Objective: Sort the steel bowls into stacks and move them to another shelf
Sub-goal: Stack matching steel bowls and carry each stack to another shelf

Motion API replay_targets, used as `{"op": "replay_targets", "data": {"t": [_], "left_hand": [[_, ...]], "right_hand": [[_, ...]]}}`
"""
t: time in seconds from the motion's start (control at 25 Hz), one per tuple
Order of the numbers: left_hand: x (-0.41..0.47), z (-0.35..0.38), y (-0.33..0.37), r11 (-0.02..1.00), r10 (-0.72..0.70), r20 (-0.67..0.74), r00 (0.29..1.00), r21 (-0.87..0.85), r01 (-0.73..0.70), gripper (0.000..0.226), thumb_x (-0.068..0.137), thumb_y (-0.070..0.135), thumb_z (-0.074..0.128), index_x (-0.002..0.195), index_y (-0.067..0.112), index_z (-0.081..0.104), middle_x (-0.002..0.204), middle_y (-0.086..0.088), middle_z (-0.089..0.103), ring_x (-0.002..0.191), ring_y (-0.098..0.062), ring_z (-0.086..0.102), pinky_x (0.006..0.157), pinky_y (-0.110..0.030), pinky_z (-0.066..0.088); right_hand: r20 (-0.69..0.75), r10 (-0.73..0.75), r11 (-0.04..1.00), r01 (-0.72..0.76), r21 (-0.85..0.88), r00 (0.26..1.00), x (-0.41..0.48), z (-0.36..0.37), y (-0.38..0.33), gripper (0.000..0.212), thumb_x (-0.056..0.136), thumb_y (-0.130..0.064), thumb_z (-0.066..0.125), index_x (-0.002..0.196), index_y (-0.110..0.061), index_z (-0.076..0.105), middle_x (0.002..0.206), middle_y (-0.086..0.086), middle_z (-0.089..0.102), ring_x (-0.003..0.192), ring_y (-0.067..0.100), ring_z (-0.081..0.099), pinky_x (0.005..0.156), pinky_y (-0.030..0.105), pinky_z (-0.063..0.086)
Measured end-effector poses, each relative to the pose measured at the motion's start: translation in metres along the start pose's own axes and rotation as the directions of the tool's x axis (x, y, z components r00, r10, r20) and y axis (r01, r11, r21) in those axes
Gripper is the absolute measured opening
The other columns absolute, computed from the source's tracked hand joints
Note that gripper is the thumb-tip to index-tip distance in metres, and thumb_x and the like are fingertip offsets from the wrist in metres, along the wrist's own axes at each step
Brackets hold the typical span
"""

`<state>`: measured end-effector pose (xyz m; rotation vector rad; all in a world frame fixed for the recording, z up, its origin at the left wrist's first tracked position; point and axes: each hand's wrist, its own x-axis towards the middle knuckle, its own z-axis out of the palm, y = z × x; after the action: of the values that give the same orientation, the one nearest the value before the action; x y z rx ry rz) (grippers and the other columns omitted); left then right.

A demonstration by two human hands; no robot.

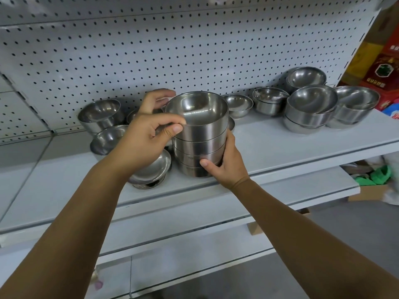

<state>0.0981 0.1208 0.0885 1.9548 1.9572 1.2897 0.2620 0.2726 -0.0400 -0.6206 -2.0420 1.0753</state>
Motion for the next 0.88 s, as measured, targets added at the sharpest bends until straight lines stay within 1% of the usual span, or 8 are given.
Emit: {"op": "replay_targets", "data": {"t": [0.08, 0.16, 0.24, 0.28, 0.4, 0.52, 0.64, 0.88], "left_hand": [[-0.001, 0.000, -0.002, 0.999, -0.031, 0.012, 0.999, -0.030, 0.032, 0.023, 0.098, 0.013, 0.066, 0.098, 0.036, 0.069, 0.161, 0.004, 0.028, 0.134, -0.001, 0.046, 0.101, -0.007, 0.037], [-0.004, 0.003, -0.006, 0.985, -0.095, -0.002, 0.995, -0.147, 0.094, 0.021, 0.094, 0.022, 0.073, 0.110, 0.033, 0.068, 0.163, 0.007, 0.026, 0.133, -0.001, 0.051, 0.106, -0.020, 0.043], [-0.004, 0.007, -0.011, 0.944, -0.149, 0.007, 0.989, -0.296, 0.144, 0.052, 0.087, 0.032, 0.079, 0.133, 0.035, 0.057, 0.156, 0.013, 0.040, 0.139, -0.009, 0.051, 0.114, -0.037, 0.044], [-0.004, 0.008, -0.013, 0.922, -0.176, 0.031, 0.984, -0.344, 0.176, 0.068, 0.083, 0.035, 0.081, 0.142, 0.034, 0.048, 0.150, 0.019, 0.047, 0.139, -0.005, 0.050, 0.116, -0.038, 0.044], [0.002, 0.012, -0.022, 0.894, -0.227, 0.085, 0.970, -0.377, 0.242, 0.105, 0.070, 0.050, 0.087, 0.156, 0.035, 0.029, 0.150, 0.030, 0.043, 0.140, 0.005, 0.044, 0.119, -0.032, 0.038], [0.008, 0.017, -0.028, 0.876, -0.275, 0.124, 0.953, -0.376, 0.302, 0.128, 0.059, 0.061, 0.090, 0.160, 0.038, 0.015, 0.157, 0.022, 0.039, 0.143, 0.004, 0.040, 0.122, -0.034, 0.035], [0.010, 0.025, -0.029, 0.860, -0.287, 0.128, 0.949, -0.402, 0.314, 0.132, 0.058, 0.054, 0.091, 0.162, 0.041, 0.010, 0.157, 0.019, 0.041, 0.140, 0.008, 0.041, 0.118, -0.027, 0.037], [0.010, 0.031, -0.026, 0.822, -0.273, 0.076, 0.959, -0.499, 0.274, 0.122, 0.063, 0.029, 0.096, 0.160, 0.033, 0.022, 0.151, 0.018, 0.048, 0.130, 0.011, 0.051, 0.103, -0.014, 0.047]], "right_hand": [[-0.009, 0.013, 1.000, -0.013, -0.015, 1.000, -0.001, 0.001, -0.002, 0.110, 0.074, -0.065, 0.073, 0.158, -0.018, 0.020, 0.146, -0.002, 0.051, 0.129, 0.015, 0.056, 0.103, 0.047, 0.053], [-0.014, 0.014, 1.000, -0.014, -0.009, 1.000, -0.001, 0.000, -0.005, 0.110, 0.074, -0.063, 0.074, 0.158, -0.016, 0.020, 0.146, -0.001, 0.050, 0.131, 0.014, 0.055, 0.105, 0.046, 0.052], [-0.017, -0.009, 1.000, 0.009, 0.003, 1.000, -0.001, -0.001, -0.009, 0.109, 0.074, -0.062, 0.075, 0.157, -0.013, 0.023, 0.147, 0.000, 0.048, 0.133, 0.012, 0.052, 0.107, 0.044, 0.050], [-0.028, -0.005, 1.000, 0.005, 0.005, 1.000, -0.003, 0.000, -0.009, 0.110, 0.074, -0.064, 0.075, 0.157, -0.012, 0.023, 0.148, 0.001, 0.045, 0.135, 0.012, 0.049, 0.108, 0.043, 0.049], [-0.038, 0.092, 0.995, -0.091, 0.037, 0.995, -0.020, 0.001, -0.007, 0.118, 0.071, -0.065, 0.080, 0.159, -0.025, 0.014, 0.154, -0.008, 0.033, 0.140, 0.004, 0.040, 0.114, 0.034, 0.044], [0.071, 0.189, 0.982, -0.190, 0.008, 0.979, -0.036, -0.002, -0.009, 0.137, 0.059, -0.059, 0.092, 0.159, -0.038, 0.001, 0.148, -0.021, 0.035, 0.135, -0.007, 0.041, 0.113, 0.029, 0.043], [0.100, 0.219, 0.975, -0.222, 0.019, 0.971, -0.032, 0.001, -0.014, 0.144, 0.055, -0.048, 0.099, 0.160, -0.037, 0.002, 0.150, -0.017, 0.040, 0.136, -0.002, 0.045, 0.113, 0.034, 0.045], [-0.002, 0.242, 0.968, -0.241, 0.069, 0.970, -0.029, 0.010, -0.021, 0.125, 0.057, -0.033, 0.102, 0.154, -0.031, 0.022, 0.141, -0.019, 0.052, 0.129, 0.001, 0.055, 0.107, 0.035, 0.052]]}}
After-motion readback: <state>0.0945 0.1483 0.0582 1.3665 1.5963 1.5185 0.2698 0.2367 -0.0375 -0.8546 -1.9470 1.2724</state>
